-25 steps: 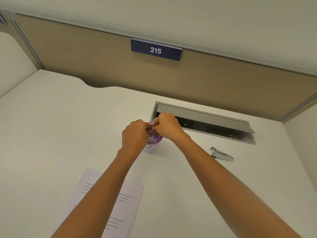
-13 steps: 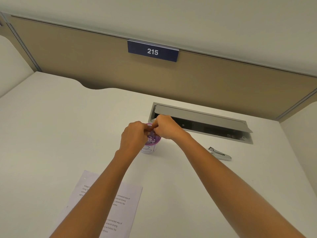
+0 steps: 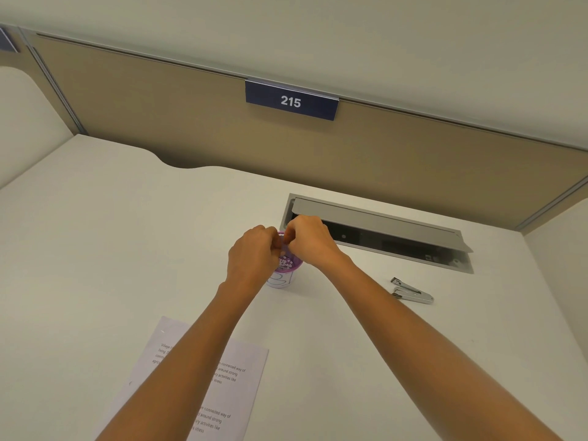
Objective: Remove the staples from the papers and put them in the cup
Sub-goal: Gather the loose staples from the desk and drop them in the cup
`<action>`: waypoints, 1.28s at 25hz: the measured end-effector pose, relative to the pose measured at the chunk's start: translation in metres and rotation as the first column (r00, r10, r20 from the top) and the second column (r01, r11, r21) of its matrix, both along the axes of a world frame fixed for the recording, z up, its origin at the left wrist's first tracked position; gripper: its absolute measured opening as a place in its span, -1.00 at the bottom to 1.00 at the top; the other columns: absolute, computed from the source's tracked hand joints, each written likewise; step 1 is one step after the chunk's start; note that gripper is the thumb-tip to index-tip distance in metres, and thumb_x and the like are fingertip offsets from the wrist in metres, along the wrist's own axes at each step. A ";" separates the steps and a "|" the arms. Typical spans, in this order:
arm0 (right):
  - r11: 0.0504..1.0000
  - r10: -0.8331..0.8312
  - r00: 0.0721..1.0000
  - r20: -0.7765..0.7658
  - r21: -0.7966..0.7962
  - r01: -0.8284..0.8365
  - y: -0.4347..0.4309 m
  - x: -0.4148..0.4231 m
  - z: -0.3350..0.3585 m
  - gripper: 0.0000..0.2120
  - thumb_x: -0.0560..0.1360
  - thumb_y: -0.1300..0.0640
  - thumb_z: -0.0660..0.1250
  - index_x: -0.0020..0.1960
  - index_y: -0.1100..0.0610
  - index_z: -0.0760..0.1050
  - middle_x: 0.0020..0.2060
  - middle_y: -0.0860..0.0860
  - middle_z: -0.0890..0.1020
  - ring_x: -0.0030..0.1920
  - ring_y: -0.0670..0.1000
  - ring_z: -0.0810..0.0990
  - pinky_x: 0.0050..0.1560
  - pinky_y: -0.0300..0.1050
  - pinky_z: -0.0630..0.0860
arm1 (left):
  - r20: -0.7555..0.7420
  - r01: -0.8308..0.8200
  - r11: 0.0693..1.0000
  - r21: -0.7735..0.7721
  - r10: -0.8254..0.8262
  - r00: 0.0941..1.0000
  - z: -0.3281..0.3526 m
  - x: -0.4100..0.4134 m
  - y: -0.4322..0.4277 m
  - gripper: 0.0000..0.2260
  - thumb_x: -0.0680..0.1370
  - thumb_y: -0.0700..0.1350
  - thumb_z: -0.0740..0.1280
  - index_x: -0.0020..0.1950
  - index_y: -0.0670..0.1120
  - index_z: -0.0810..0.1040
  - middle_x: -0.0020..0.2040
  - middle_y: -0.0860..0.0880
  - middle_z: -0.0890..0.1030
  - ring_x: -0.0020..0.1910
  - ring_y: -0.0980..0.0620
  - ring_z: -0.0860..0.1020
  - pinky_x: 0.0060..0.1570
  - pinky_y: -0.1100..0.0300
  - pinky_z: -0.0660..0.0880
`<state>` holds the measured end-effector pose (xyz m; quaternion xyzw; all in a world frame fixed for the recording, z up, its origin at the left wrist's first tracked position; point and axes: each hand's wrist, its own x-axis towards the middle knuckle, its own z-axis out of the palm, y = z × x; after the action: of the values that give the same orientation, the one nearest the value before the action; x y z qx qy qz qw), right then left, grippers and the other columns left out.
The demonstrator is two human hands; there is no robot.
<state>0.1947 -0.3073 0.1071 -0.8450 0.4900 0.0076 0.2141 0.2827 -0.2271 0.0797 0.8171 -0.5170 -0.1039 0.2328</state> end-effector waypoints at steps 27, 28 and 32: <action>0.640 -0.681 0.527 0.509 0.763 0.091 -0.003 -0.127 0.018 -0.83 0.54 0.40 0.27 0.04 0.26 0.60 -0.03 0.18 0.70 -0.08 0.10 0.72 0.01 -0.08 0.65 | -0.318 -0.020 0.994 -0.109 -0.016 0.948 0.034 -0.067 -0.005 -0.83 0.55 -0.19 0.36 0.11 -0.14 0.66 0.04 -0.12 0.70 -0.10 0.04 0.58 0.00 0.23 0.49; 0.637 -0.695 0.509 0.508 0.764 0.107 -0.005 -0.143 0.017 -0.83 0.54 0.40 0.28 0.03 0.25 0.61 -0.04 0.17 0.70 -0.09 0.09 0.73 -0.01 -0.09 0.66 | -0.327 0.000 0.994 -0.110 -0.036 0.944 0.034 -0.082 -0.009 -0.83 0.55 -0.20 0.36 0.11 -0.14 0.66 0.03 -0.12 0.70 -0.10 0.02 0.61 0.03 0.21 0.51; 0.645 -0.719 0.484 0.499 0.738 0.197 -0.014 -0.209 0.013 -0.83 0.54 0.37 0.30 0.08 0.26 0.60 -0.06 0.13 0.70 -0.11 0.05 0.73 -0.04 -0.13 0.66 | -0.331 0.117 0.990 -0.074 -0.135 0.934 0.029 -0.145 -0.028 -0.82 0.55 -0.19 0.35 0.13 -0.14 0.65 0.04 -0.13 0.70 -0.03 -0.03 0.64 0.11 0.13 0.54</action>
<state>-0.0143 -0.3211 0.1198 -0.4761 0.5422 -0.2583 0.6424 0.1376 -0.2552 0.1088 0.7462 -0.5236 -0.2423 0.3320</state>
